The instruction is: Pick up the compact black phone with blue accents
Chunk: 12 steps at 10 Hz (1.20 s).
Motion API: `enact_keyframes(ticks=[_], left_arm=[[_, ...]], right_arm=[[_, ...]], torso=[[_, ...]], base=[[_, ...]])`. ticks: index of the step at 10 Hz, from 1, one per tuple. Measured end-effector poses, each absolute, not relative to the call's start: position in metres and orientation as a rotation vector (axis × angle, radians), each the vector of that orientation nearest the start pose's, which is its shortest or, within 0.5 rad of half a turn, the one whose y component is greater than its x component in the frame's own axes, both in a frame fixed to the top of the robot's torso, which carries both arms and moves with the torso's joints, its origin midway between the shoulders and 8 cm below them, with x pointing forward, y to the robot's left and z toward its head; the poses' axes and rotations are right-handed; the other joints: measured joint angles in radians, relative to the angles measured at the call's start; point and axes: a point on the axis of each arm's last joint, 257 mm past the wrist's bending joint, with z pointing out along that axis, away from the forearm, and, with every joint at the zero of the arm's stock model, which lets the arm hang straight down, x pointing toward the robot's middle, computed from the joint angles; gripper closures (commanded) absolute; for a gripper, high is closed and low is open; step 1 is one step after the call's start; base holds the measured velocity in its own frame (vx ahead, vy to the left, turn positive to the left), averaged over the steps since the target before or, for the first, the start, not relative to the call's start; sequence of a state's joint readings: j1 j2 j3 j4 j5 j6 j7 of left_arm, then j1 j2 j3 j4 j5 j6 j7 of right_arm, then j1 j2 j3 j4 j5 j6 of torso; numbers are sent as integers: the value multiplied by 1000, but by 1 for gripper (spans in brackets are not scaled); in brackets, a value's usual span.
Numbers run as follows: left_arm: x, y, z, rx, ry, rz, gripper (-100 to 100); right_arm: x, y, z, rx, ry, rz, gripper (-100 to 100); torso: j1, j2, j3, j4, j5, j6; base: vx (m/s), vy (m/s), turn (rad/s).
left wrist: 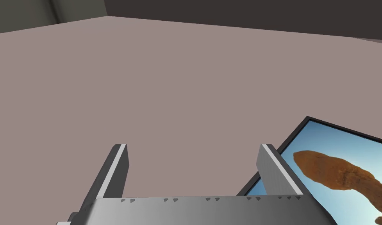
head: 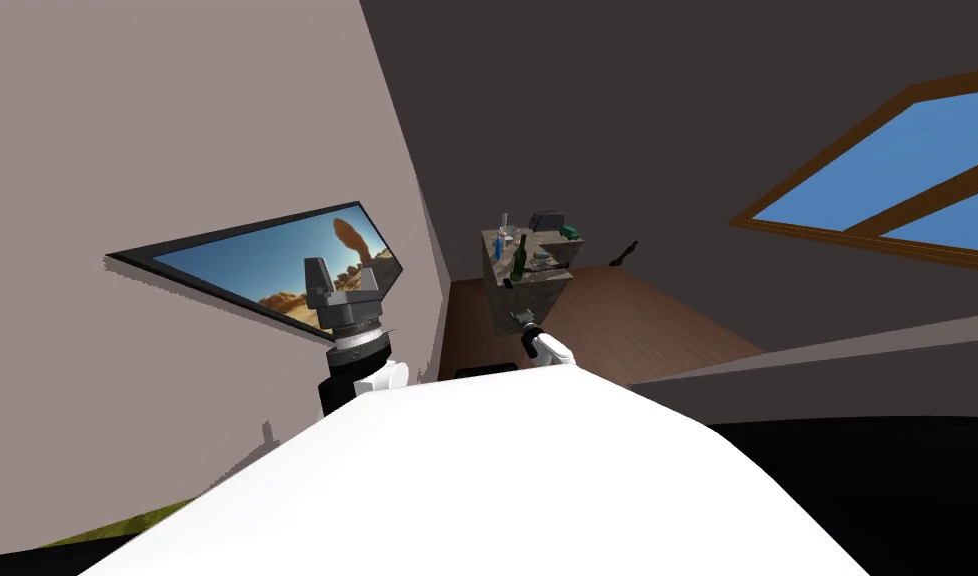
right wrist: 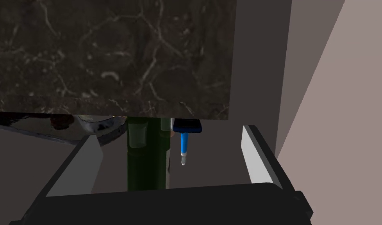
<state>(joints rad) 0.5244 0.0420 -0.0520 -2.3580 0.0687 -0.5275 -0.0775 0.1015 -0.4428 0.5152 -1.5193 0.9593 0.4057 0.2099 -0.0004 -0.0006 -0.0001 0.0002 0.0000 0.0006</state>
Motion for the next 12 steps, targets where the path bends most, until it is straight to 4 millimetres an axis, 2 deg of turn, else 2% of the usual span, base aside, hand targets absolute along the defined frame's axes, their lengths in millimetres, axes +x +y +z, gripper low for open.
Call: enact_keyframes(ticks=[6,12], left_arm=[[323,265,55,-586,566,-1339,0],[323,265,55,-586,566,-1339,0]], right_arm=[[451,-282,-419,-350,1978,-406,-100],[454,-319,-421,-554,1902,-705,-100]], torso=[[0,-2,-1,0,0,0],[0,-3,-2,-1,0,0]], base=[[22,24,79],[48,23,82]])
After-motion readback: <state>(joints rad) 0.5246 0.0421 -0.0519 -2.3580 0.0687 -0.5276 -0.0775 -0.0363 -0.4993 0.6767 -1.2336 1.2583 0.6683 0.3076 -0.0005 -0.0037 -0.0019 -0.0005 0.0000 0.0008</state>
